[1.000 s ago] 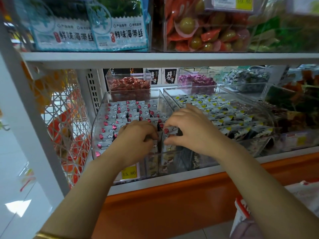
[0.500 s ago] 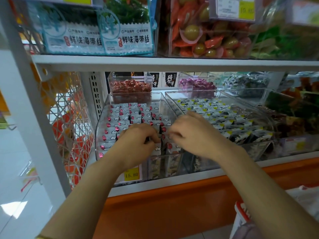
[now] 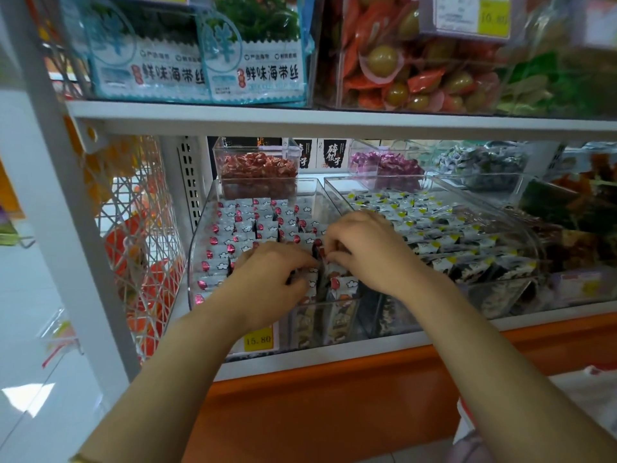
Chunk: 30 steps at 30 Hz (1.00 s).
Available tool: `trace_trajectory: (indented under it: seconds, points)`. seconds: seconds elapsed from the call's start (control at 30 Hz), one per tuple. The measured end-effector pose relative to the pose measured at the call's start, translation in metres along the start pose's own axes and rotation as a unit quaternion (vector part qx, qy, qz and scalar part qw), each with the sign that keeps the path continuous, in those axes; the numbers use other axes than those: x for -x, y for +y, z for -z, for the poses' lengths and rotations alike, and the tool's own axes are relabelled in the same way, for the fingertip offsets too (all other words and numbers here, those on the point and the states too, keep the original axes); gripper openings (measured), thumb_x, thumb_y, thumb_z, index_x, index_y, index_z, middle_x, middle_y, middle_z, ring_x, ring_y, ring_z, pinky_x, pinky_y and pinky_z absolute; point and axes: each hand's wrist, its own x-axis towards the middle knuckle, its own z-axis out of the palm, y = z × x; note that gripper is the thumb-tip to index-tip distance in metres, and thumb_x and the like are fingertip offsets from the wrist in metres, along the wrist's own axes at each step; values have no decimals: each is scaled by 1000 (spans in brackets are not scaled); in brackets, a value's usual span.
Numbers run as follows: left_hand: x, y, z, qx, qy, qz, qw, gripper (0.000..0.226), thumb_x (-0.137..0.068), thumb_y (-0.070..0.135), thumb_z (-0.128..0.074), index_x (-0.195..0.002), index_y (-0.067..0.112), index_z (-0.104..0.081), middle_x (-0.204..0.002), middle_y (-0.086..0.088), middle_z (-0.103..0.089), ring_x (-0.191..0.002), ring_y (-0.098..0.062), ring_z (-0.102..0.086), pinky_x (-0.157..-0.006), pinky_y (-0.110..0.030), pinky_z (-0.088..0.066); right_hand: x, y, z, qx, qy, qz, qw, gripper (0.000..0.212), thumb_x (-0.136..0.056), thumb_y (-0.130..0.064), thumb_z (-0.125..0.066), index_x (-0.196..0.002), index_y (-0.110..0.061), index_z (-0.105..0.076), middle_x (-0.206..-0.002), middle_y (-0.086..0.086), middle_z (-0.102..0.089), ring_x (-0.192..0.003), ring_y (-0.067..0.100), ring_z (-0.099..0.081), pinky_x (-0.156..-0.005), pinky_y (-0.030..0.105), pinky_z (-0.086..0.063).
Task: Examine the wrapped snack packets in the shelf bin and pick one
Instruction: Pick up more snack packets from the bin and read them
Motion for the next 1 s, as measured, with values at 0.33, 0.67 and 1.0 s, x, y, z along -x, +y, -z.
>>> trace_trajectory:
  seconds: [0.33, 0.67, 1.0]
  points:
    - [3, -9, 0, -120, 22, 11, 992, 24, -89, 44, -53, -107, 30, -58, -94, 14, -42, -92, -7, -32, -96, -35, -30, 4, -2, 6, -32, 181, -42, 982, 5, -92, -13, -54, -91, -11, -58, -82, 3, -63, -79, 21, -56, -68, 35, -46]
    - [4, -3, -2, -93, 21, 33, 995, 40, -91, 45, -49, -127, 30, -49, -121, 7, -49, -115, -17, -39, -103, -43, -33, 14, 2, 17, -132, 299, -117, 938, 10, -95, -12, -50, -92, -6, -56, -83, 6, -60, -76, 22, -55, -63, 42, -47]
    - [4, 2, 4, -17, 86, 36, 995, 41, -90, 39, -53, -126, 21, -54, -124, 3, -54, -113, -17, -45, -99, -36, -39, 21, 6, 13, -272, 348, -187, 877, 12, -93, -6, -52, -84, -15, -50, -70, -14, -50, -64, -4, -54, -57, 9, -41]
